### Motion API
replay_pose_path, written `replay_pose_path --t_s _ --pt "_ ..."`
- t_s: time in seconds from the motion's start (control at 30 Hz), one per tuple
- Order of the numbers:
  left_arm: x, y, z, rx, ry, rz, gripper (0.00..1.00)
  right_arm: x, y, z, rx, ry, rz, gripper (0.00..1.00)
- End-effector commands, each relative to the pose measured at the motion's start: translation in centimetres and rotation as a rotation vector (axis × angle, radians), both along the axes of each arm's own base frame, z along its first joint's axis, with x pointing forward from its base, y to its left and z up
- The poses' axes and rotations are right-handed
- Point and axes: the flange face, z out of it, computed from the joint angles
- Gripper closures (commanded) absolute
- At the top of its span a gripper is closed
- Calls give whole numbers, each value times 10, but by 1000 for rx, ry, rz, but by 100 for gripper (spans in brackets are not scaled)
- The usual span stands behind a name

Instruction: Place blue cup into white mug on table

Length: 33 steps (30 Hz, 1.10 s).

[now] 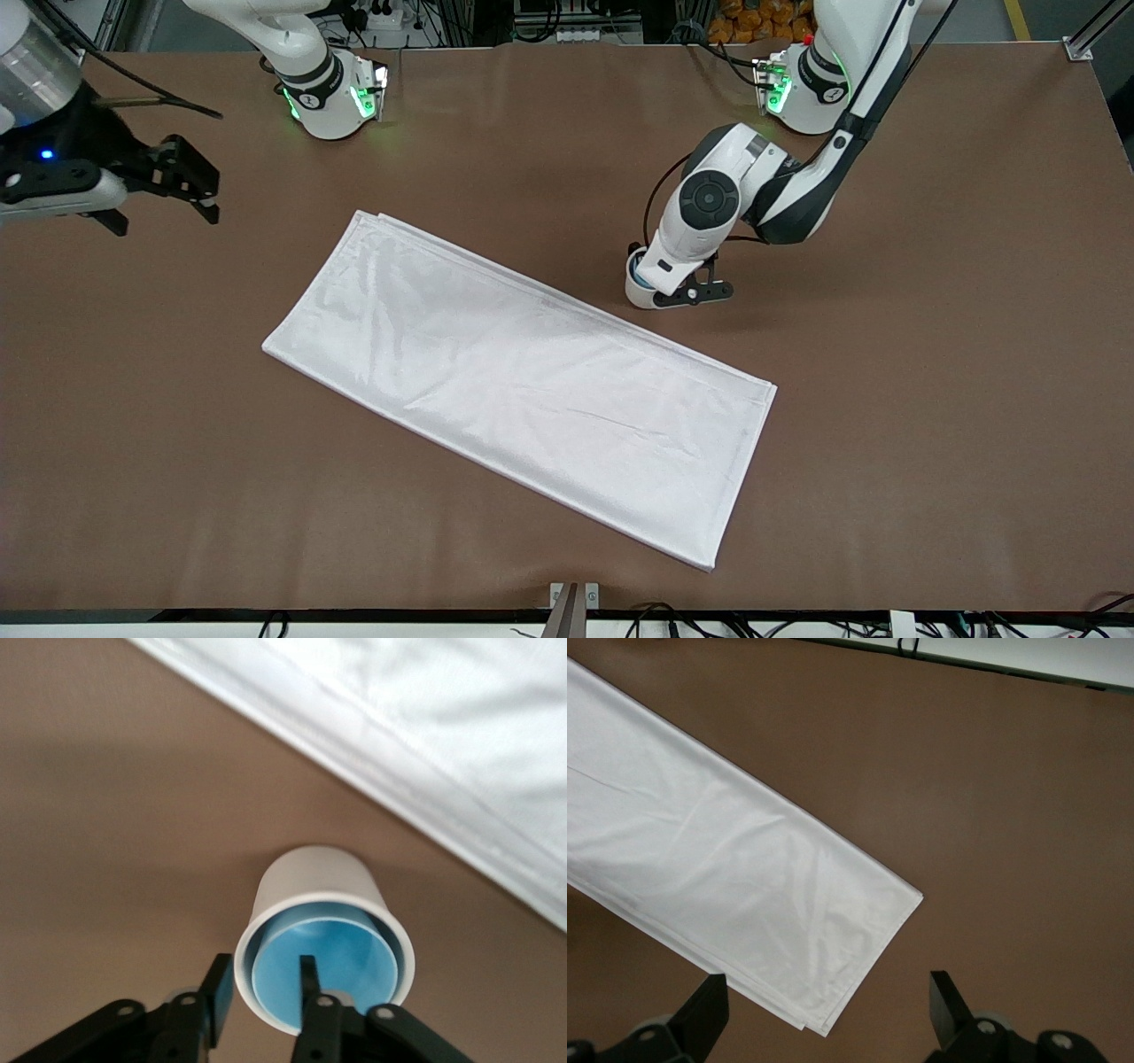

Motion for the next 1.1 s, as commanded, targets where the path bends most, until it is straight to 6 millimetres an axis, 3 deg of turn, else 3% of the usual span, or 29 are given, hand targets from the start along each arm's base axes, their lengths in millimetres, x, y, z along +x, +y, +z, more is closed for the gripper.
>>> replay_pose_path --t_s 0.0,0.13,0.27,0.5,0.77,1.07 --pt "40 27 46 -7 -41 -47 0 -10 -22 -7 11 15 -23 0" --pt "75 67 81 -31 -52 -151 0 -9 -26 -18 7 35 -31 0" --pt "101 120 108 -44 -73 -198 0 -9 -37 -28 6 33 -50 0" --pt "122 205 126 -59 -101 -215 0 -10 -42 -51 5 -1 -59 0" --pt "77 228 143 -35 -147 -153 0 -9 -46 -58 2 14 -64 0" --pt "28 234 164 -10 -177 -136 0 -7 -63 -68 2 34 -56 0"
